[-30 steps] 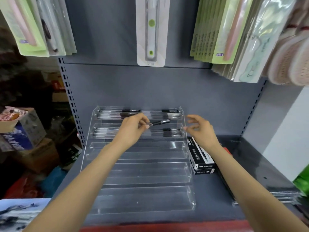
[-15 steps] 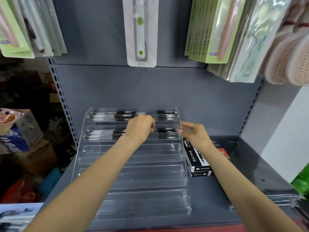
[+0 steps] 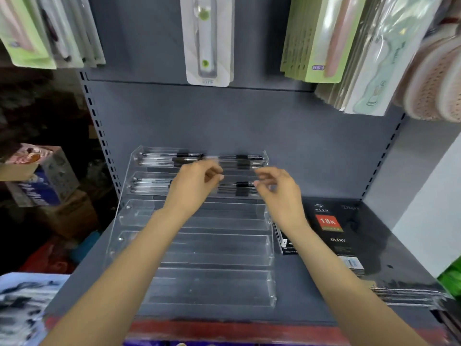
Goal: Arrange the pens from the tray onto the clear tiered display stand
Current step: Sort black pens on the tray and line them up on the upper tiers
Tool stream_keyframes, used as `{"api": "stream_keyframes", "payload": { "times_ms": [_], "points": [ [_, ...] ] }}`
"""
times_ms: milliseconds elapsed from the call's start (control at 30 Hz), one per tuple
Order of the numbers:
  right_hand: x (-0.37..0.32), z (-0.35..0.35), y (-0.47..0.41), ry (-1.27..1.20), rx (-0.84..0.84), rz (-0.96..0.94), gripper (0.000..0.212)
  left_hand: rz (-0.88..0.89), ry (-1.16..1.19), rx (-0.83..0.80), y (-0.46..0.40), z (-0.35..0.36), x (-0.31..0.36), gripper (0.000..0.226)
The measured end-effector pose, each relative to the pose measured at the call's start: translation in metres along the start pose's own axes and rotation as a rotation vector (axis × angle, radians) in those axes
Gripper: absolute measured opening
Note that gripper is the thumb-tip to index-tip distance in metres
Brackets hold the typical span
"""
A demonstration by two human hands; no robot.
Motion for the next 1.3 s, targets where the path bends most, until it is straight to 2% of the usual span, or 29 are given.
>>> {"api": "stream_keyframes", "payload": {
  "times_ms": [200,400,633,800,967,1100,1200,1300],
  "points": [
    [-0.062,0.065,0.042,-0.183,-0.249,-0.059,0.014,-0.104,0.086,0.141,0.072,-0.066,-0.035,0.008],
    [-0.136,0.175,0.115,-0.247,-0.521,-0.103,0.016,-0.314,0.059,0.247,0.168,-0.156,-0.128,0.007],
    [-0.208,0.312,0.213,-0.195,-0.797,-0.050,0.021,-0.595,-0.008,0.112,0.281,-0.251,-0.256,0.011],
    [-0.219,0.399,0.271,-0.021,-0.982,-0.011,0.031,-0.761,-0.122,-0.056,0.349,-0.292,-0.342,0.019],
    [-0.205,0.464,0.318,0.226,-1.102,0.013,0.039,-0.775,-0.183,-0.275,0.398,-0.290,-0.404,0.035],
    [-0.203,0.491,0.333,0.345,-1.122,-0.042,0.045,-0.648,-0.221,-0.412,0.416,-0.281,-0.414,0.044],
    [-0.204,0.504,0.334,0.419,-1.091,-0.094,0.044,-0.565,-0.271,-0.433,0.422,-0.279,-0.416,0.046],
    [-0.206,0.517,0.329,0.462,-1.047,-0.100,0.039,-0.566,-0.306,-0.451,0.424,-0.282,-0.422,0.049]
  ]
}}
Point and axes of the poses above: each hand's wrist, its own y-axis away from the middle knuckle, its own z-axis out of the palm, x = y × z, the point moved 6 cm from there along -y, towards the middle knuckle, and after that the axes turned 9 degrees about y, right-handed, at the moved point
